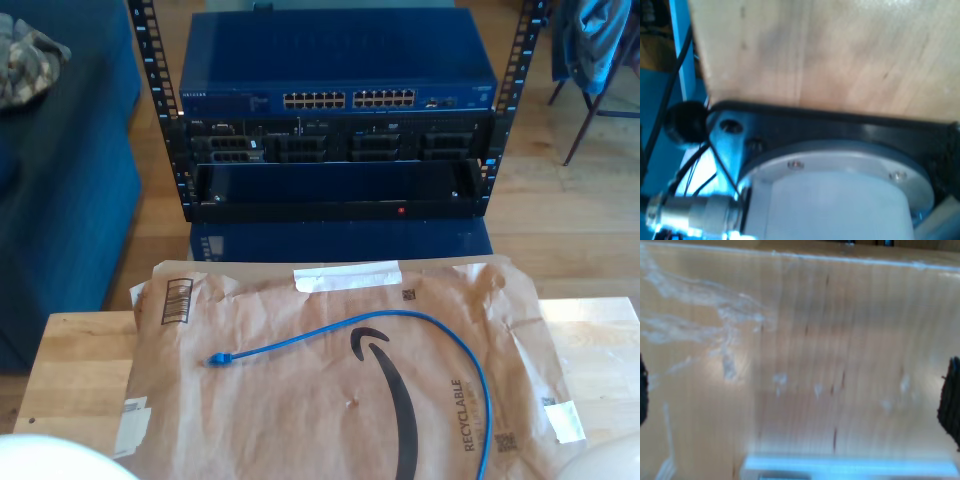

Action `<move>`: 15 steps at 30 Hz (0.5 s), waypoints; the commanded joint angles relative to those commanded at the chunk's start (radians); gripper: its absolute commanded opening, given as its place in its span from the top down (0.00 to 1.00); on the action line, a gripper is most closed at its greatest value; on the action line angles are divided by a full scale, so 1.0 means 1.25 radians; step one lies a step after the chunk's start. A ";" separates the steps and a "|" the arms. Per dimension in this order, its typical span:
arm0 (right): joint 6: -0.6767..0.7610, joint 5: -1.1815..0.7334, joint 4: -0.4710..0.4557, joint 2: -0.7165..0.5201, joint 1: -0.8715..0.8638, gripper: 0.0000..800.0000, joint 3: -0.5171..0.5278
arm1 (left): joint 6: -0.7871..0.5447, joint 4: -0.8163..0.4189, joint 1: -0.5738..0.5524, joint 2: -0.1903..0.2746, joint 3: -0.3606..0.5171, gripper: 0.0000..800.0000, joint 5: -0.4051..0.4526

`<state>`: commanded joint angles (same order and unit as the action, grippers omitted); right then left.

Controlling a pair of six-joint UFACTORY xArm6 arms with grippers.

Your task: Grab the cable and plug it in

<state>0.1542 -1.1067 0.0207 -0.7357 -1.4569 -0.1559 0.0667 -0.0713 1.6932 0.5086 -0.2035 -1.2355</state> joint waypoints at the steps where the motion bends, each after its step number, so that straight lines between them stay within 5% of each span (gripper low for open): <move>1: 0.021 -0.021 0.001 0.000 0.000 0.00 -0.018 | 0.009 -0.001 -0.002 0.000 -0.002 0.00 -0.004; 5: 0.091 -0.066 0.005 0.000 0.012 0.00 -0.079 | 0.016 -0.004 -0.002 0.010 -0.028 0.00 -0.032; 9: 0.182 -0.107 0.005 0.014 0.055 0.01 -0.133 | 0.050 0.000 -0.007 0.010 -0.117 0.00 -0.149; 15: 0.325 -0.107 0.005 0.023 0.157 0.00 -0.183 | 0.184 0.017 -0.126 0.017 -0.230 0.00 -0.261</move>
<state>0.5608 -1.2401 0.0269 -0.7066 -1.2605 -0.3845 0.2969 -0.0499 1.5351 0.5301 -0.4904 -1.5624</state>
